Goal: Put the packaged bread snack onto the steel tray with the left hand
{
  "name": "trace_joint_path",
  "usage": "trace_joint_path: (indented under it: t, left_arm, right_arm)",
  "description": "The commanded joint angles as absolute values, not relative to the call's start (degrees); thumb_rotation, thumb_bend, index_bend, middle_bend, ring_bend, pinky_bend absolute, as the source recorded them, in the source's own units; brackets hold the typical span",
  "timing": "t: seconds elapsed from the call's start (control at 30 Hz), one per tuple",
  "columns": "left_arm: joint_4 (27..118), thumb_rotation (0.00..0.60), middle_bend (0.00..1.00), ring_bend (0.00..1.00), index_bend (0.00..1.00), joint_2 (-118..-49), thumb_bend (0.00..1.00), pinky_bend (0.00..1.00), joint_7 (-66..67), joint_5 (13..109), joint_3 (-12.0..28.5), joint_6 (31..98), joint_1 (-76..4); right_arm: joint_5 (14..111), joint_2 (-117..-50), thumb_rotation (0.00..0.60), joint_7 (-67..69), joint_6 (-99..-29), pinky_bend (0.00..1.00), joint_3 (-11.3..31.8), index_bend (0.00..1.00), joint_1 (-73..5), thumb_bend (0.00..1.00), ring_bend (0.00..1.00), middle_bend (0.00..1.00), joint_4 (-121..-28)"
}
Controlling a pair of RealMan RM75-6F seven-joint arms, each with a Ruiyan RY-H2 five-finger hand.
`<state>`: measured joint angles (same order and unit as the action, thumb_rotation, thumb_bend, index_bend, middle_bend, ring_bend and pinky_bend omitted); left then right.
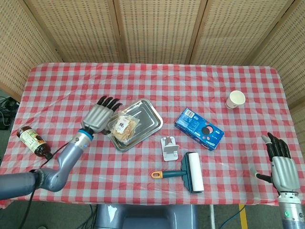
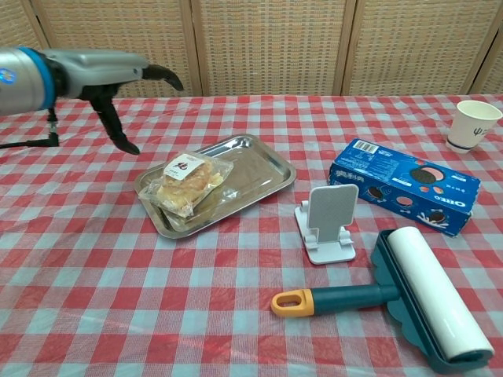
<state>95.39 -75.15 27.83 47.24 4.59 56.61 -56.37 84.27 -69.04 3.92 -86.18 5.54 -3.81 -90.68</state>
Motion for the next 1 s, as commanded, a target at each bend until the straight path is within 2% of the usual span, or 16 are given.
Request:
trace_joint_path:
  t: [0.03, 0.23, 0.37, 0.57, 0.77, 1.0]
  left_arm:
    - [106.54, 0.6, 0.0, 0.0, 0.09, -67.55, 0.13, 0.0, 23.79, 52.39, 2.54, 66.79, -47.68]
    - [111.24, 0.6, 0.0, 0.0, 0.05, -63.49, 0.13, 0.0, 21.91, 60.64, -2.75, 78.9, -37.32]
    - [112.41, 0.6, 0.0, 0.0, 0.02, -62.68, 0.13, 0.0, 19.69, 64.05, -5.69, 84.18, -31.76]
    - [105.93, 0.6, 0.0, 0.0, 0.01, -66.16, 0.13, 0.0, 17.6, 73.63, -9.13, 93.97, -22.35]
    - [100.02, 0.6, 0.0, 0.0, 0.0, -68.48, 0.13, 0.0, 17.41, 77.57, -9.89, 95.83, -18.19]
    - [97.69, 0.6, 0.0, 0.0, 0.01, -68.49, 0.13, 0.0, 14.71, 78.45, -8.18, 95.69, -15.52]
  right_arm:
    - [83.59, -68.7, 0.6, 2.78, -85.36, 0.0, 5.37, 0.05, -3.87, 0.08, 0.0, 0.0, -91.56]
    - [84.03, -68.54, 0.6, 0.26, -85.28, 0.0, 5.13, 0.05, -4.07, 0.08, 0.0, 0.0, -92.49]
    - [84.01, -68.56, 0.6, -0.32, -85.07, 0.0, 5.03, 0.04, -4.15, 0.08, 0.0, 0.0, -92.63]
    - [84.43, -68.42, 0.6, -0.66, -85.52, 0.0, 5.01, 0.04, -4.08, 0.08, 0.0, 0.0, -92.58]
    - [85.57, -68.4, 0.6, -0.5, -85.96, 0.0, 4.74, 0.04, -4.13, 0.08, 0.0, 0.0, -92.06]
    - [86.35, -68.51, 0.6, -0.62, -86.19, 0.0, 4.53, 0.04, -4.23, 0.08, 0.0, 0.0, -91.78]
